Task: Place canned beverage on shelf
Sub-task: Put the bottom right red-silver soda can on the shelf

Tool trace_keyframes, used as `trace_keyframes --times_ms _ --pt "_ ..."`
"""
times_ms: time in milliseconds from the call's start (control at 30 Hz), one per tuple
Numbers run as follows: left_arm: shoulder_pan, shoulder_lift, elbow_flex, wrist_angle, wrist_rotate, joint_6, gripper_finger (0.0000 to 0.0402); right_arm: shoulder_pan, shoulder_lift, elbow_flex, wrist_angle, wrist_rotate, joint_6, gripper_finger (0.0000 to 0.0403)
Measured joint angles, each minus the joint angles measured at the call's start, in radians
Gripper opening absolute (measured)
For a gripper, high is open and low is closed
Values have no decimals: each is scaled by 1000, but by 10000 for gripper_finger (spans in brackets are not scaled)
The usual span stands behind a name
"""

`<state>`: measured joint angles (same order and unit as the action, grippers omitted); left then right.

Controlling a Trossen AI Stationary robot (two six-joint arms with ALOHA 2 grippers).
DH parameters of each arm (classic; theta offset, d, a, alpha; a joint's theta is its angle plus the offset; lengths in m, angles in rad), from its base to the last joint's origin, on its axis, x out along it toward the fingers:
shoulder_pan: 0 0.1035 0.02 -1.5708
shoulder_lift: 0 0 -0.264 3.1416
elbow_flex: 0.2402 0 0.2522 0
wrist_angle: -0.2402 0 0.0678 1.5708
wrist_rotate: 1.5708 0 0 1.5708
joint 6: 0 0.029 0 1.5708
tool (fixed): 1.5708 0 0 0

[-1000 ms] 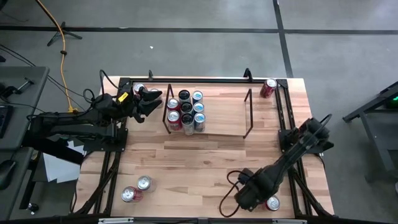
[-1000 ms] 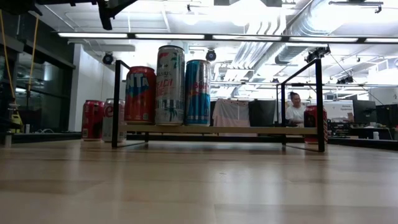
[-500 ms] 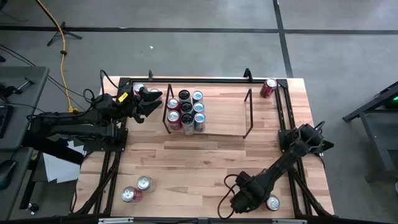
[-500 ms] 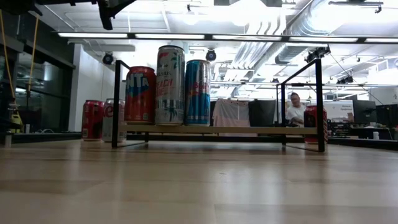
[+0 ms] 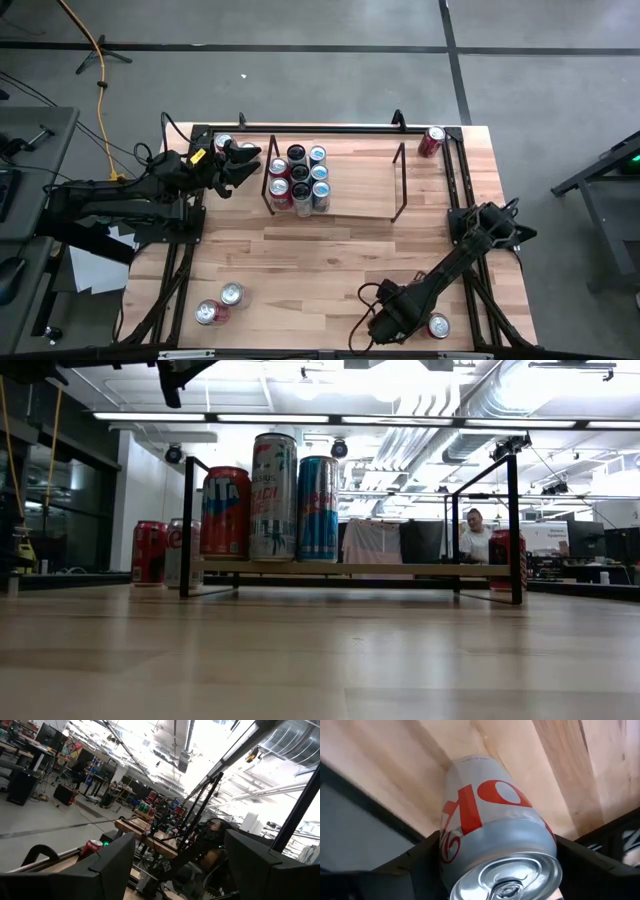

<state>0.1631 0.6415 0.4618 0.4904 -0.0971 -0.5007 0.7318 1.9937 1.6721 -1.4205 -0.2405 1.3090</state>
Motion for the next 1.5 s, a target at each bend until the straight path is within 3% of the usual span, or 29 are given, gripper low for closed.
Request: trace_keyframes --times_ms 133,333,767,933,1200,1500 --pt "0 0 0 0 0 5 262 -26 -18 70 -82 41 -160 293" --pt "0 0 0 3 -15 16 262 -122 -81 201 -150 222 -408 293" --pt "0 -9 0 59 -17 5 262 -516 -191 371 -150 486 -893 293" --pt "0 -15 0 98 -18 6 262 -648 -232 323 -153 494 -1034 293" --pt "0 -14 0 99 -18 -14 262 -758 -262 161 -150 437 -1257 293" --pt "0 -14 0 99 -18 -48 262 -841 -254 -67 -151 394 -1331 293"
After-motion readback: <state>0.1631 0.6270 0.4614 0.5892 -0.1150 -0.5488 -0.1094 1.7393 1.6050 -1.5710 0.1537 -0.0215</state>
